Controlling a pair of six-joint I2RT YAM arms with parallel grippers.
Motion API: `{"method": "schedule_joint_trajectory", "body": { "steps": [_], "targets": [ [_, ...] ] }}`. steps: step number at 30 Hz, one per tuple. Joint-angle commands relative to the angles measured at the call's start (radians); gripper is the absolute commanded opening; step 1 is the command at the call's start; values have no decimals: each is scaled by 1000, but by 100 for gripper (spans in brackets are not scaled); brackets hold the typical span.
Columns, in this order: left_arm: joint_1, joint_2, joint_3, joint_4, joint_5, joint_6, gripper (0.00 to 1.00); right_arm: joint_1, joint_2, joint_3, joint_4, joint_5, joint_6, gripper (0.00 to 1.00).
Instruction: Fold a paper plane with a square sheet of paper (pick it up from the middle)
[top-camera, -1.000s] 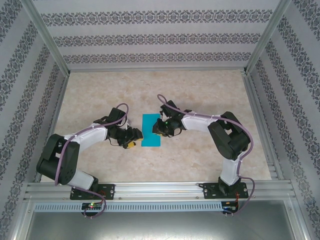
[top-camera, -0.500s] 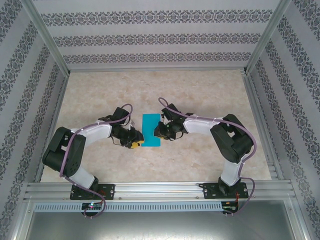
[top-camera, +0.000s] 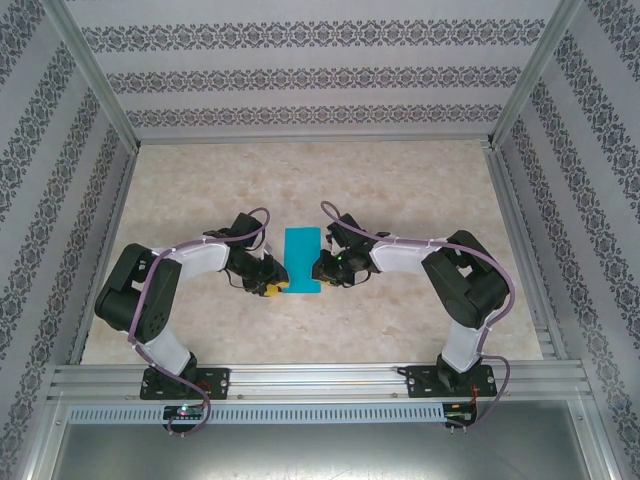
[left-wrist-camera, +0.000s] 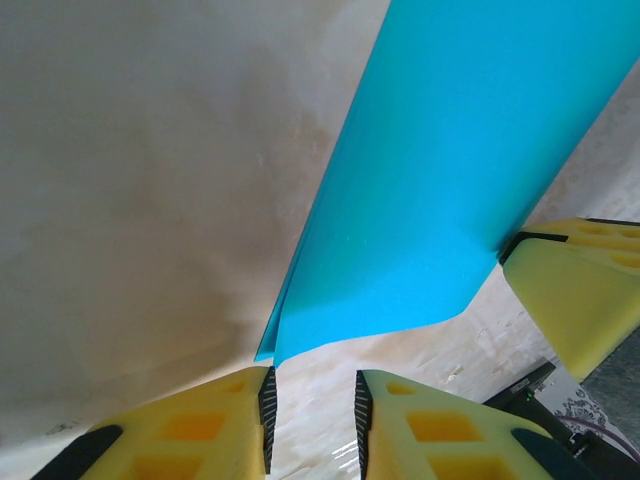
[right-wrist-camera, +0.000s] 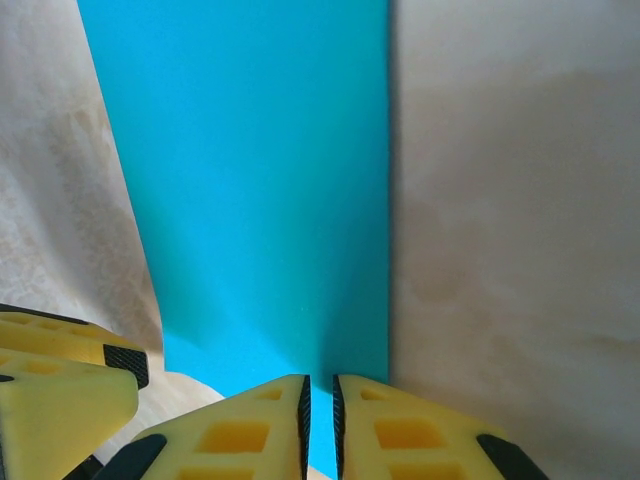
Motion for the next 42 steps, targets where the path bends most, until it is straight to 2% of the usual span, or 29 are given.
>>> {"method": "schedule_joint_trajectory", "body": {
  "steps": [1, 33, 42],
  "targets": [
    [-13, 10, 18, -37, 0, 17, 30, 6, 21, -3, -17, -4, 5, 16],
    [-33, 63, 48, -5, -3, -7, 31, -4, 49, -55, 46, -32, 25, 15],
    [-32, 19, 59, 11, -49, 1, 31, -8, 48, -68, 54, -34, 27, 15]
  ]
}}
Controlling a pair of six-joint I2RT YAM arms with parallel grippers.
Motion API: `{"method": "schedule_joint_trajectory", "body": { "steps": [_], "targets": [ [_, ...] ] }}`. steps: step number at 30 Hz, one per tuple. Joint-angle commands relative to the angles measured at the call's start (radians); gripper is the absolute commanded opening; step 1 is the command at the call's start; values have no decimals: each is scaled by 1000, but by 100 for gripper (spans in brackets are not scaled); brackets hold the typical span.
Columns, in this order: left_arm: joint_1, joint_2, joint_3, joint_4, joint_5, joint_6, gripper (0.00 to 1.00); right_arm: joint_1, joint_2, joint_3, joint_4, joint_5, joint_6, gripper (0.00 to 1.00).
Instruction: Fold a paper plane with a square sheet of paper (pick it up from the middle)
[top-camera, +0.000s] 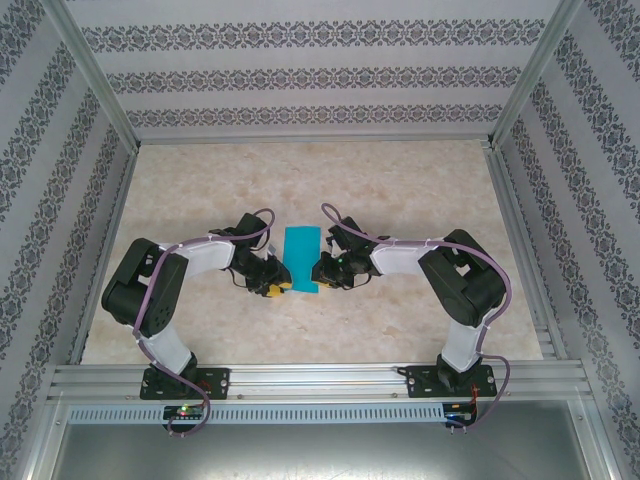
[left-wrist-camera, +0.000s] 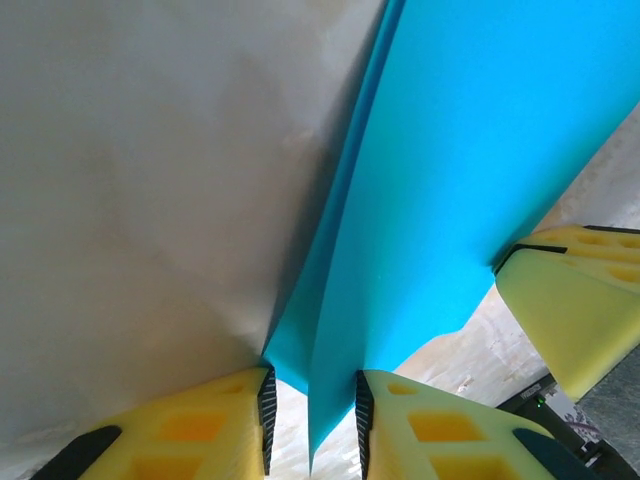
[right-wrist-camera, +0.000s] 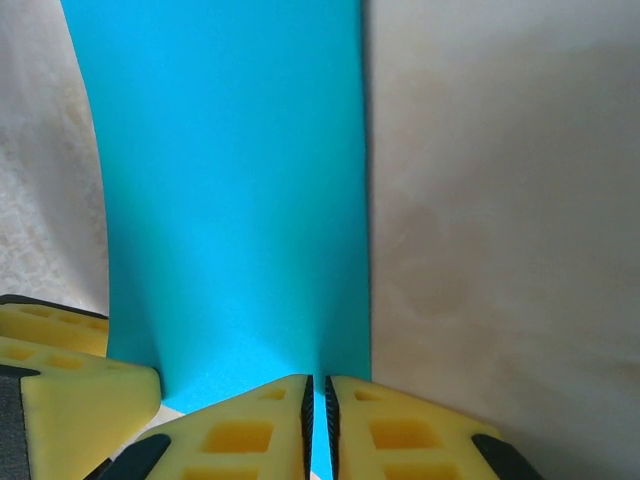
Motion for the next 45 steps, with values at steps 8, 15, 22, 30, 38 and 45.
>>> {"method": "schedule_joint_trajectory", "body": {
  "steps": [8, 15, 22, 30, 38, 45],
  "targets": [
    [-13, -33, 32, -6, -44, 16, 31, -8, 29, -39, -20, 3, 10, 15],
    [-13, -33, 32, -9, -35, 20, 36, -8, 29, -42, -19, 5, 10, 15],
    [-13, -35, 34, -17, 11, 8, 42, -8, 28, -46, -15, 5, 11, 14],
    [-13, -48, 42, -97, -51, -4, 51, -7, 27, -51, -11, 4, 13, 15],
    [-13, -44, 40, -65, -35, -9, 53, -7, 24, -62, -1, 5, 16, 15],
    [-13, -31, 42, -38, -22, -15, 42, -7, 28, -66, 6, 3, 17, 14]
  ]
}}
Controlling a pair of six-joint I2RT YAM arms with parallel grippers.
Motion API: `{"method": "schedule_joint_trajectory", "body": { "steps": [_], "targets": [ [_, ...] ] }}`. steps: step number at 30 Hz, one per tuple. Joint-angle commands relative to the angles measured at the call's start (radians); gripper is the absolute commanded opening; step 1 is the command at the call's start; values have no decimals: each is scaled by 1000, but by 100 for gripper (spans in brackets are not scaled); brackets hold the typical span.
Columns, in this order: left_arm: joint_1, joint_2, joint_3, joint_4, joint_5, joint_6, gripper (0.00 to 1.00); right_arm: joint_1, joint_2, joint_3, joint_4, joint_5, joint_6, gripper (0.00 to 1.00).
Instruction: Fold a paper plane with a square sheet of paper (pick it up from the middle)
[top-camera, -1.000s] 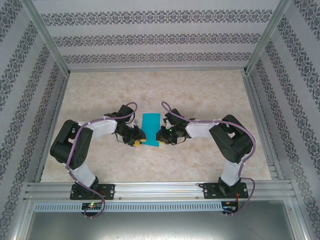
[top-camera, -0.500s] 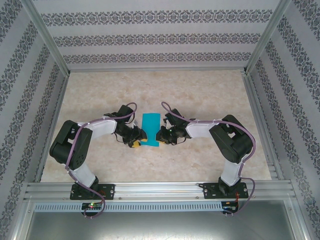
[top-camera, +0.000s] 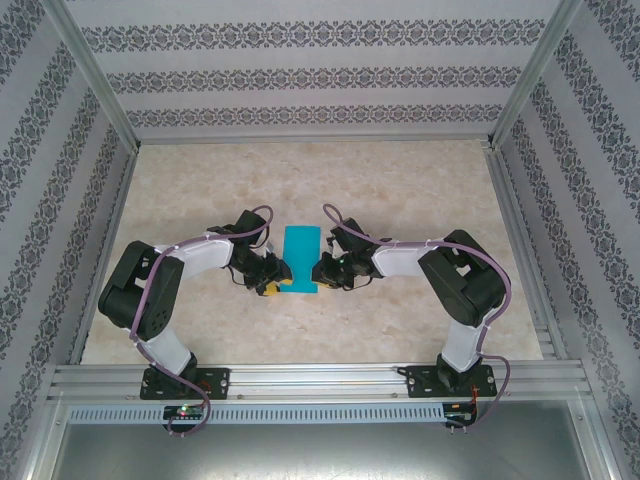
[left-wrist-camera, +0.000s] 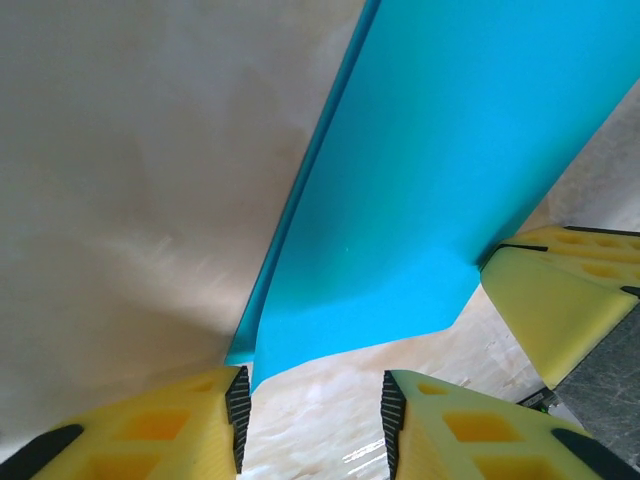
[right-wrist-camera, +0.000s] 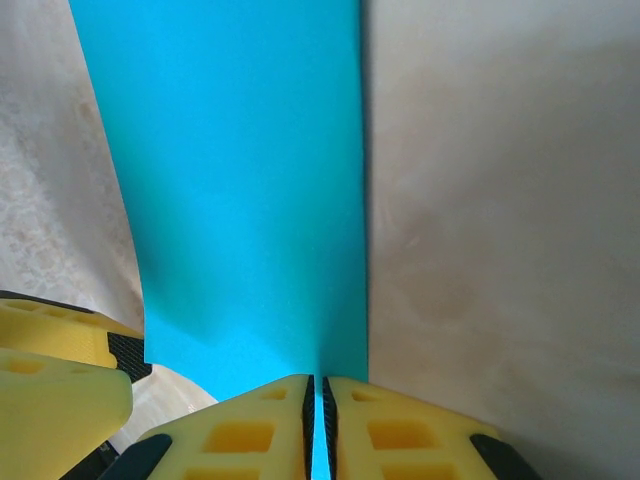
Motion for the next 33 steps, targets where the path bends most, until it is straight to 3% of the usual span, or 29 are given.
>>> {"method": "schedule_joint_trajectory", "body": {
  "steps": [1, 9, 20, 33],
  "targets": [
    [-13, -5, 20, 10, 9, -7, 41, 0, 28, -34, -55, 25, 11, 14],
    [-13, 10, 18, 21, 14, -7, 42, 0, 29, -38, -51, 24, 11, 14],
    [-13, 16, 5, 173, 102, -11, 38, -2, 21, -34, -71, 25, 2, 12],
    [-13, 36, 14, 311, 201, -67, 40, -22, -15, -3, -134, 25, -41, 11]
  ]
}}
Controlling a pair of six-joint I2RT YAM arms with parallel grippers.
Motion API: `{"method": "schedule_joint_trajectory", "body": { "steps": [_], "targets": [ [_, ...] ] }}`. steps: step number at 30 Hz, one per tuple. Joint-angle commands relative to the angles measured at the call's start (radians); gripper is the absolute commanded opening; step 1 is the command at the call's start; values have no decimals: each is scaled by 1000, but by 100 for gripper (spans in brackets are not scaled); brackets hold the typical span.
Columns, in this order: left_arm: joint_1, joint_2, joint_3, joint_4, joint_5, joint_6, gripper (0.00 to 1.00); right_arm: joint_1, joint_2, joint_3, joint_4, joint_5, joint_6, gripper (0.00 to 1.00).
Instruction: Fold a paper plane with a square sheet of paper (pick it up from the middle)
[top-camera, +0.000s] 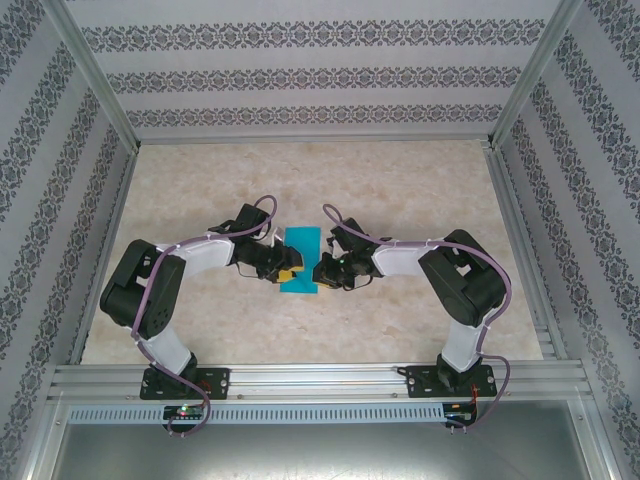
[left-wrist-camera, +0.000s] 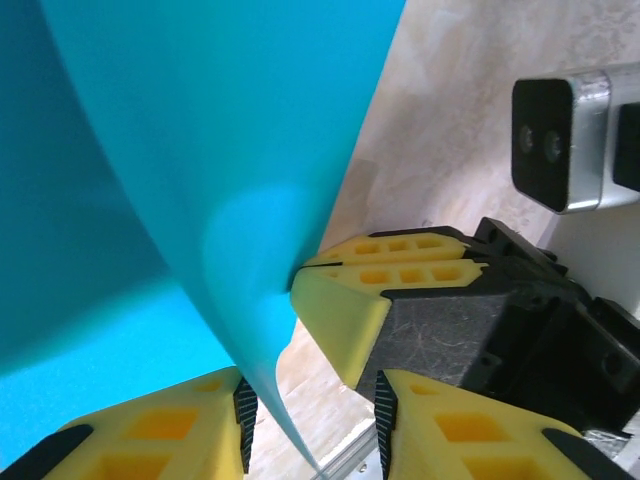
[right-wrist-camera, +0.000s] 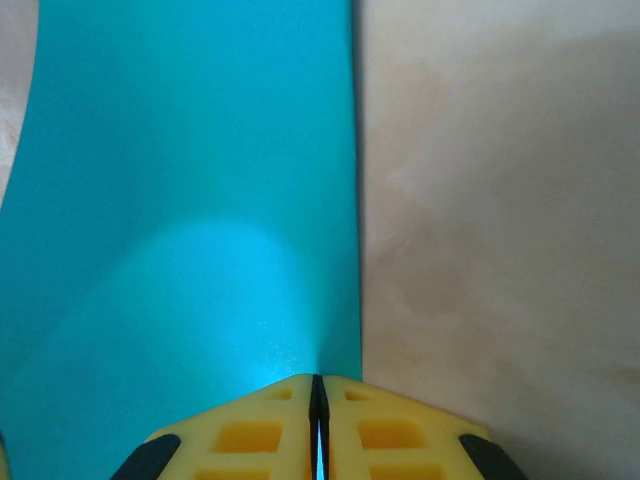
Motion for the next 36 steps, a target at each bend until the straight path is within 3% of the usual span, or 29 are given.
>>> {"method": "schedule_joint_trajectory", "body": {
  "steps": [1, 16, 36],
  "targets": [
    [-13, 26, 16, 77, 48, -40, 41, -15, -14, -10, -105, 24, -27, 11],
    [-13, 65, 15, 229, 91, -144, 58, -29, 0, -5, -125, 1, -35, 11],
    [-11, 90, -1, 266, 71, -179, 54, -55, -65, -4, -69, -26, -35, 12]
  ]
}}
